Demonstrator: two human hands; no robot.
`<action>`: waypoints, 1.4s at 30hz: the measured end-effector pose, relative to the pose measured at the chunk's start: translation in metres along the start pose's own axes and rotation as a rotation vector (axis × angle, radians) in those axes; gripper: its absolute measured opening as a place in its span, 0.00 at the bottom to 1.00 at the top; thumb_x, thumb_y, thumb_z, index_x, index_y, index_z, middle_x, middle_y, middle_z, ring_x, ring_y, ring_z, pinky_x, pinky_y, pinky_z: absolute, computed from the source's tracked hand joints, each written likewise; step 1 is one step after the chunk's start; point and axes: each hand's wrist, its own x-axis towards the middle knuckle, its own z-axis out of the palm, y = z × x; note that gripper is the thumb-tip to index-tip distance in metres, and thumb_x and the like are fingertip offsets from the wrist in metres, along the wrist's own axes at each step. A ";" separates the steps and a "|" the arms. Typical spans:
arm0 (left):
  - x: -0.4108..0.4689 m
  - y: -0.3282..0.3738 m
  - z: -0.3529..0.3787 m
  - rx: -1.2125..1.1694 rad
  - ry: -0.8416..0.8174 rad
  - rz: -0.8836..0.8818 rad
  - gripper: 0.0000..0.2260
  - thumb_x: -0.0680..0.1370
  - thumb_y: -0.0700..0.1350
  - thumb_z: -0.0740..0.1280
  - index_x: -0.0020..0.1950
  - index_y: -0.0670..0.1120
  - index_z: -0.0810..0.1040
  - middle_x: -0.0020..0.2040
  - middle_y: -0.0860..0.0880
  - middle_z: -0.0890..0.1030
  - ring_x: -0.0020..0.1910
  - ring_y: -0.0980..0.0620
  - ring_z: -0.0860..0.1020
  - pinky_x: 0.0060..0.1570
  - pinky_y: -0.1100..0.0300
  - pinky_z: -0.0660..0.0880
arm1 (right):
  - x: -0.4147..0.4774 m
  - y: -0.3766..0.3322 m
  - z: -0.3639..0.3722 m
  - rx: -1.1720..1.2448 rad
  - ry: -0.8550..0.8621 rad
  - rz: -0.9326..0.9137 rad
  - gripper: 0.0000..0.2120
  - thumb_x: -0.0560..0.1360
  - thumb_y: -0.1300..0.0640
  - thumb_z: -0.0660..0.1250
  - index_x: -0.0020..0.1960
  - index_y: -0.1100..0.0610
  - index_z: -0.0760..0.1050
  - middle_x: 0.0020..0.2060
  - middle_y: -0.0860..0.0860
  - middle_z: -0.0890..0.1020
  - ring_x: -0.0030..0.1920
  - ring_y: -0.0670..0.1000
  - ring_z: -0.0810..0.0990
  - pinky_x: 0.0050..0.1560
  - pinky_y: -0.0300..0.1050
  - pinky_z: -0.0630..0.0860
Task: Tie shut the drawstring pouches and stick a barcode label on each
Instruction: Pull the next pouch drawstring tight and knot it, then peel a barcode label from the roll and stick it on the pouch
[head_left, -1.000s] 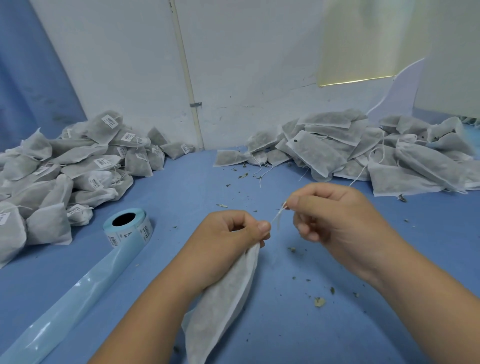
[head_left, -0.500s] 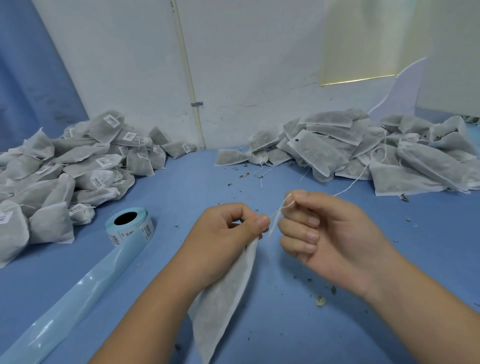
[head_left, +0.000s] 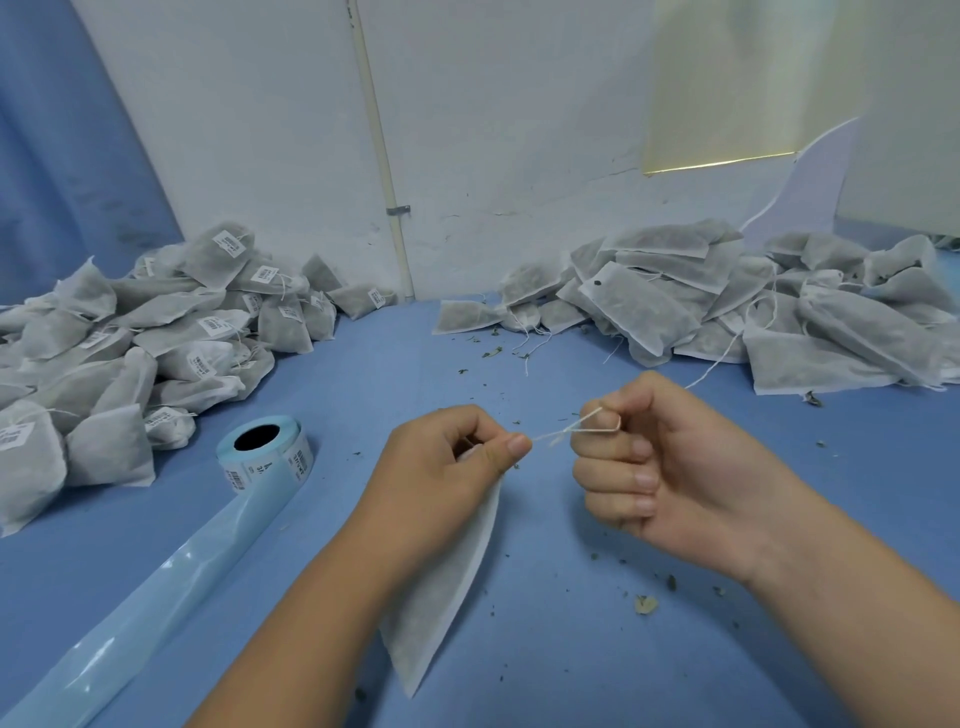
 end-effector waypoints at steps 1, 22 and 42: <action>0.000 -0.001 0.000 0.007 -0.006 -0.002 0.10 0.73 0.49 0.72 0.32 0.54 0.78 0.27 0.60 0.74 0.28 0.63 0.70 0.31 0.73 0.65 | -0.001 -0.002 -0.002 -0.027 0.022 0.021 0.06 0.64 0.58 0.63 0.30 0.56 0.69 0.26 0.47 0.55 0.21 0.45 0.55 0.21 0.38 0.53; -0.002 -0.004 -0.016 -0.314 -0.596 -0.493 0.20 0.61 0.51 0.69 0.50 0.45 0.81 0.43 0.48 0.80 0.44 0.49 0.78 0.50 0.54 0.71 | 0.009 -0.007 -0.027 -0.081 0.558 -0.330 0.11 0.70 0.60 0.67 0.29 0.55 0.72 0.24 0.47 0.60 0.22 0.46 0.59 0.19 0.38 0.58; -0.003 0.009 0.022 -0.268 0.018 -0.373 0.14 0.76 0.58 0.66 0.50 0.49 0.81 0.48 0.47 0.85 0.50 0.49 0.83 0.56 0.50 0.77 | 0.005 0.034 0.004 -1.621 0.282 -0.908 0.06 0.70 0.53 0.67 0.38 0.50 0.82 0.28 0.44 0.74 0.30 0.45 0.72 0.30 0.46 0.74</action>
